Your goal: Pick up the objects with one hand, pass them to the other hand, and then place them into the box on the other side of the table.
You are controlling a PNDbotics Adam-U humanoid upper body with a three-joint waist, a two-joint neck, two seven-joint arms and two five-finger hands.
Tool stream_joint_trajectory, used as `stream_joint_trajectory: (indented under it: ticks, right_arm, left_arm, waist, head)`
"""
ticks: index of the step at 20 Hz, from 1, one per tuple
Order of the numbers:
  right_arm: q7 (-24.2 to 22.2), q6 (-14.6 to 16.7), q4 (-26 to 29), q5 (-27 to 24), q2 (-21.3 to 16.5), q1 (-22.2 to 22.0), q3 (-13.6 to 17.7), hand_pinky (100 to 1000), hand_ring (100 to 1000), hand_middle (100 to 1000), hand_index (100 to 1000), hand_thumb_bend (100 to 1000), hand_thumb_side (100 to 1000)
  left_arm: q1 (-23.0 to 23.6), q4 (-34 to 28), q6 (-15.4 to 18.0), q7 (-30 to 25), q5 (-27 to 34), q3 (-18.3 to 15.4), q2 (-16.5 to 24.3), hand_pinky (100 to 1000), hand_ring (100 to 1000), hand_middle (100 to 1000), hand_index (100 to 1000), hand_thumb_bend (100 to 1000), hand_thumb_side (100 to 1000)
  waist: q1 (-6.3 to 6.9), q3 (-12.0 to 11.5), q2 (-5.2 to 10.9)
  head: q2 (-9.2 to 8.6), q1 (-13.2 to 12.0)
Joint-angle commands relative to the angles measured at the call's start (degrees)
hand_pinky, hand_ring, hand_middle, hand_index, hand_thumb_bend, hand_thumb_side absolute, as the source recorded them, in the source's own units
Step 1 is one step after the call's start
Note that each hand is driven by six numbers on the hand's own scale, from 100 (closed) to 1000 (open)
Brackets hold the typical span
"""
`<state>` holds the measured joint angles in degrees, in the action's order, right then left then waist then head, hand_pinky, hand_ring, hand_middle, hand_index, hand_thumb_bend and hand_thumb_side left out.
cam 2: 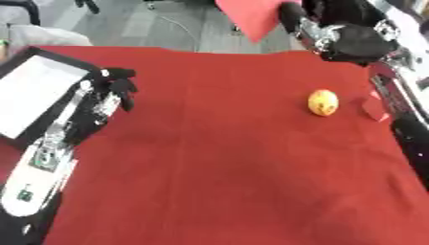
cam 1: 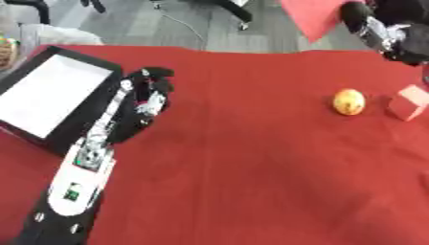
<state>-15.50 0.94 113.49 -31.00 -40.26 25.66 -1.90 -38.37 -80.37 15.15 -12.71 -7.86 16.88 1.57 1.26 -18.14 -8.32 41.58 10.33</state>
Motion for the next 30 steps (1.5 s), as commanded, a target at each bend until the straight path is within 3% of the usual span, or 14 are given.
stream_joint_trajectory:
  ticks: [1,6,9,15,24,30]
  right_arm:
    - [-0.49,-2.13,1.10,-1.43,1.29,0.88,-0.71,650,748,481,402,100,234]
    - [-2.28,-8.13,0.25,-0.46,3.59,0.20,-3.41,639,749,478,397,100,275]
    - [-4.40,-11.86,-2.71,-1.39,3.91,0.11,-5.17,637,751,480,401,100,302]
    - [-11.50,-15.90,-9.96,-1.14,3.92,0.80,-8.33,639,751,478,407,100,352]
    - [-17.49,-15.48,-15.91,1.90,4.61,2.16,-9.37,643,752,480,412,100,370]
    - [-20.43,-14.33,-14.67,2.32,4.39,1.84,-9.85,645,754,483,413,100,366]
  left_arm:
    - [-2.32,-2.42,2.80,-1.48,1.28,1.77,0.13,444,450,547,767,155,662]
    - [-2.41,-7.99,5.26,-2.08,1.76,3.77,0.24,455,461,560,773,167,649]
    - [-1.72,-10.42,5.33,0.25,1.71,3.00,0.67,461,470,566,775,177,628]
    - [-0.05,-13.51,5.79,5.35,-0.35,1.62,1.79,476,493,582,781,198,613]
    - [0.56,-15.66,7.56,8.27,-4.04,0.86,2.40,513,543,629,808,275,576]
    - [0.33,-15.56,12.00,4.32,-9.74,2.14,2.81,567,594,687,847,398,574]
  waist:
    - [-0.94,-0.18,0.92]
    - [-0.79,-0.06,0.94]
    - [-0.98,0.33,0.87]
    - [-1.59,1.60,0.65]
    - [-2.12,2.95,0.32]
    - [-2.12,3.41,0.21]
  head:
    - [-0.38,0.19]
    - [0.01,0.44]
    - [-0.04,0.86]
    - [0.07,0.56]
    - [0.47,0.21]
    - [0.75,0.20]
